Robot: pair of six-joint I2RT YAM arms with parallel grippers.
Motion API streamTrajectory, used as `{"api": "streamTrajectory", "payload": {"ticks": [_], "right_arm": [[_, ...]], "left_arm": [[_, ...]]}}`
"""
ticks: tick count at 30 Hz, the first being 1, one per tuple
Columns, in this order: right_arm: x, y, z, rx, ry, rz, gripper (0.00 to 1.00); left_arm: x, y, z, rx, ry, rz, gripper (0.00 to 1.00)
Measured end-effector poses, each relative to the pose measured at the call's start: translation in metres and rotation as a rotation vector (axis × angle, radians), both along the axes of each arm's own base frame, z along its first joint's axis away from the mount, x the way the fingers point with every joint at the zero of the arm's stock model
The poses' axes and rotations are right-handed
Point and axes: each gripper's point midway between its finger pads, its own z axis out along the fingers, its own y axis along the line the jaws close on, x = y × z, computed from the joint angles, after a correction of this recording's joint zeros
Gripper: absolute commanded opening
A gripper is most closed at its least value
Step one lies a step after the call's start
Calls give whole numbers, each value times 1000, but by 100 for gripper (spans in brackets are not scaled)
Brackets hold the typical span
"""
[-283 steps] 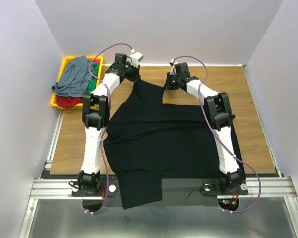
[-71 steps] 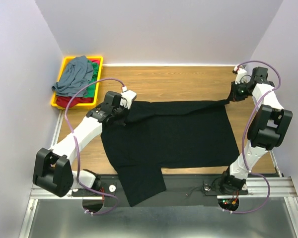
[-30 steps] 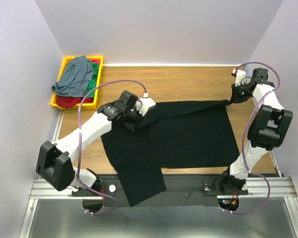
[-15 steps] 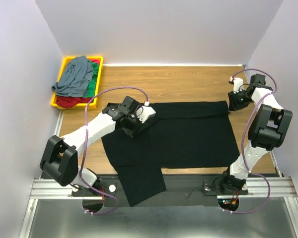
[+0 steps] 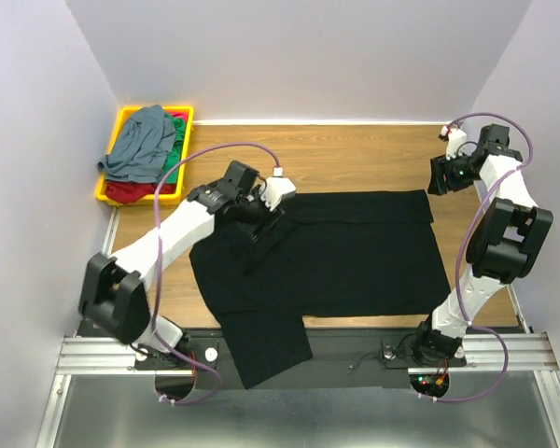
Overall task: Fold and stack the t-shirts
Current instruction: Fold the tshirt
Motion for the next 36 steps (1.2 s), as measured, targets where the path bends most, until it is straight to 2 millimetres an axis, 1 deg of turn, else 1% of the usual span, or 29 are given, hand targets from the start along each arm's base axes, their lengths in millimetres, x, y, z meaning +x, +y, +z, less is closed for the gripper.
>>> {"api": "streamTrajectory", "payload": {"ticks": [1, 2, 4, 6, 7, 9, 11, 14, 16, 19, 22, 27, 31, 34, 36], "right_arm": [[1, 2, 3, 15, -4, -2, 58], [2, 5, 4, 35, -3, -5, 57], [2, 8, 2, 59, 7, -12, 56], [1, 11, -6, 89, 35, -21, 56], [0, 13, -12, 104, 54, -27, 56], [-3, 15, -20, 126, 82, -36, 56], [-4, 17, -24, 139, 99, -41, 56], [-5, 18, -24, 148, 103, -45, 55], [-5, 19, -24, 151, 106, -44, 55], [-6, 19, -24, 153, 109, -46, 55], [-6, 19, -25, 154, 111, -46, 54], [-7, 19, -25, 155, 114, -47, 54], [-7, 19, -26, 155, 115, -47, 54], [-7, 19, -26, 155, 116, -47, 54], [-7, 19, -26, 155, 116, -47, 54]], "left_arm": [[8, -1, -5, -3, 13, 18, 60], [20, -4, -13, -5, 31, 40, 60], [33, -3, -25, -5, 63, 71, 60], [50, 1, -47, -4, 118, 115, 61], [54, 3, -54, -6, 139, 127, 61], [66, 10, -69, -10, 186, 155, 66], [76, 15, -76, -25, 216, 174, 67], [92, 17, -78, -53, 228, 188, 67], [99, 15, -78, -73, 234, 183, 67], [97, 5, -80, -107, 259, 150, 67], [92, -1, -85, -124, 292, 129, 66], [88, -4, -99, -125, 335, 119, 64], [85, -6, -108, -115, 357, 117, 58], [82, -10, -109, -112, 361, 107, 53], [78, -16, -109, -109, 359, 85, 52]]}}
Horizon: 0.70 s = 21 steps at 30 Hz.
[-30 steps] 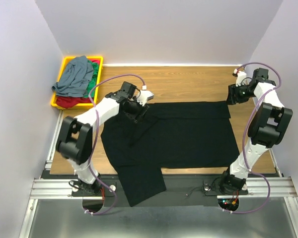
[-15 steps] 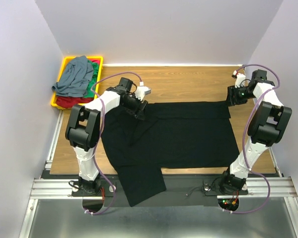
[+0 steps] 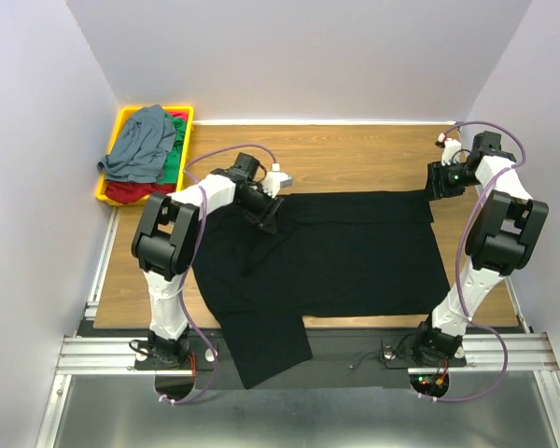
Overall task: Fold and stack the t-shirts
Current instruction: Fold the tshirt
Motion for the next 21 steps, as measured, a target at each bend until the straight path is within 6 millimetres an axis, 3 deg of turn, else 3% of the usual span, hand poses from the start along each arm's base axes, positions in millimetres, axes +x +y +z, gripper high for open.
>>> {"api": "streamTrajectory", "payload": {"ticks": [5, 8, 14, 18, 21], "right_arm": [[0, 0, 0, 0, 0, 0, 53], [0, 0, 0, 0, 0, 0, 53], [5, -2, 1, -1, -5, -1, 52], [13, -4, 2, 3, -12, -10, 48], [17, -1, 2, 11, -11, -12, 42]], "left_arm": [[-22, -21, 3, -2, -8, -80, 44], [-44, -41, 16, -18, -16, -157, 38], [-80, -57, 28, -35, -4, -293, 48], [-67, -36, 37, -31, -18, -251, 51], [-25, 3, 49, -15, -68, -98, 51]]}}
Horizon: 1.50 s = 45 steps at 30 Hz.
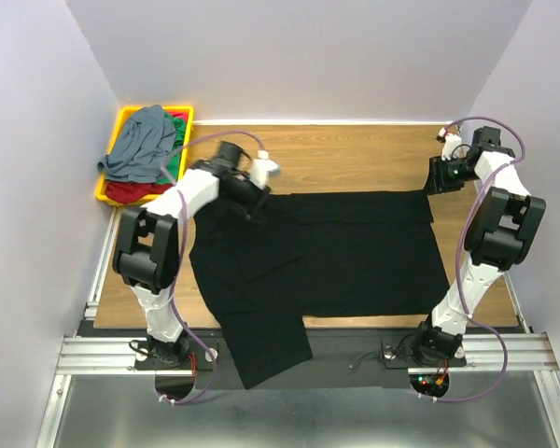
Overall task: Fold and stack the t-shirts
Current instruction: Fold the tshirt
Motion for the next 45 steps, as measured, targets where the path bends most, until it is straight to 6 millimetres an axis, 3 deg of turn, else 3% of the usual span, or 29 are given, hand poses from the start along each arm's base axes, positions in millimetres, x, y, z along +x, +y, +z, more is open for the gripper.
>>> {"api": "streamTrajectory", "payload": {"ticks": [5, 7, 10, 14, 18, 20, 26, 33, 39, 41, 43, 45], "right_arm": [[12, 11, 2, 10, -4, 2, 36], [20, 23, 0, 10, -4, 15, 34], [26, 39, -10, -2, 11, 36, 30], [26, 53, -30, -27, 59, 53, 29], [21, 49, -46, -78, 98, 35, 26], [17, 41, -55, -107, 125, 15, 26], [26, 28, -63, -147, 147, -48, 26], [69, 17, -62, -168, 95, -106, 25], [113, 7, -59, -174, 22, -158, 27], [123, 5, -59, -172, 1, -169, 30], [136, 3, -56, -171, -26, -184, 40], [139, 3, -55, -166, -34, -186, 61]], "left_arm": [[70, 72, 10, 87, -120, 274, 49], [83, 83, 12, 114, -149, 326, 47], [97, 89, 7, 143, -167, 376, 45], [109, 103, -23, 199, -123, 454, 44], [110, 127, -55, 271, -61, 528, 44], [113, 135, -60, 281, -51, 553, 44], [132, 139, -61, 303, -65, 579, 43], [180, 132, -59, 291, -113, 592, 43], [233, 123, -56, 265, -170, 602, 44], [251, 121, -53, 252, -201, 600, 48], [266, 118, -51, 244, -223, 590, 55], [274, 116, -51, 227, -239, 568, 59]]}}
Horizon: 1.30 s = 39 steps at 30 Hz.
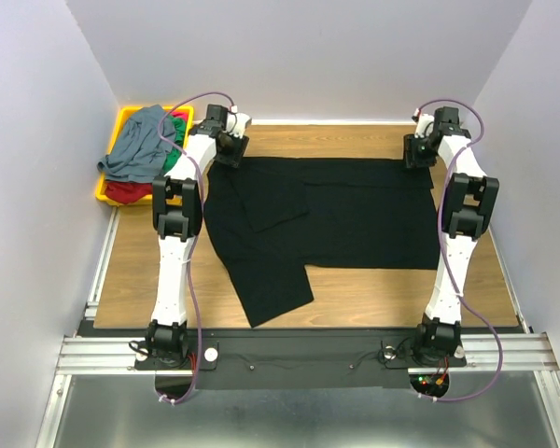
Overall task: Fold and stack the t-shirts
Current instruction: Fold the tshirt
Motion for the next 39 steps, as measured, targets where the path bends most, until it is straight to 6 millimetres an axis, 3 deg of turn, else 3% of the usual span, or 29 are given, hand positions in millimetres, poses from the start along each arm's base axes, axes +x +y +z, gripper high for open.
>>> {"api": "streamTrajectory", "payload": {"ticks": [1, 3, 5, 7, 9, 11, 12, 14, 17, 19, 20, 21, 24, 27, 31, 34, 39], "right_arm": [[0, 2, 0, 12, 0, 3, 67], [-2, 7, 4, 20, -3, 16, 87], [-13, 13, 9, 26, 3, 41, 98], [-34, 18, 19, 27, 26, 66, 100], [-58, 21, 41, 14, 18, 103, 100], [-79, 25, 71, -12, -11, 149, 100], [-93, 27, 100, -39, -61, 184, 100], [-117, 31, 136, -91, -128, 252, 100], [-165, 38, 165, -160, -172, 351, 99], [-195, 40, 161, -204, -166, 420, 90], [-217, 42, 152, -220, -134, 454, 85], [-231, 42, 142, -231, -101, 485, 76], [-274, 37, 98, -269, 34, 584, 63], [-317, 28, 53, -283, 189, 676, 54], [-346, 16, 32, -295, 286, 737, 50], [-347, 2, 27, -311, 303, 739, 47], [-347, -9, 15, -310, 334, 743, 52]], "left_arm": [[-1, -1, 0, -4, 3, -14, 63], [-5, -4, 3, -26, 6, -47, 66], [-16, -11, 15, -61, 12, -91, 67], [-32, -17, 38, -98, 3, -138, 68], [-54, -21, 72, -129, -31, -181, 68], [-82, -25, 123, -163, -104, -233, 68], [-93, -27, 144, -176, -152, -262, 67], [-135, -28, 191, -187, -261, -344, 67], [-191, -29, 217, -163, -328, -449, 65], [-217, -33, 212, -133, -333, -520, 63], [-237, -38, 198, -120, -308, -567, 62], [-250, -40, 185, -111, -271, -595, 61], [-309, -53, 115, -84, -78, -714, 61], [-356, -60, 80, -57, 46, -803, 61], [-387, -74, 87, -58, 22, -894, 60], [-393, -82, 99, -62, -29, -931, 60], [-401, -86, 93, -63, -16, -957, 60]]}}
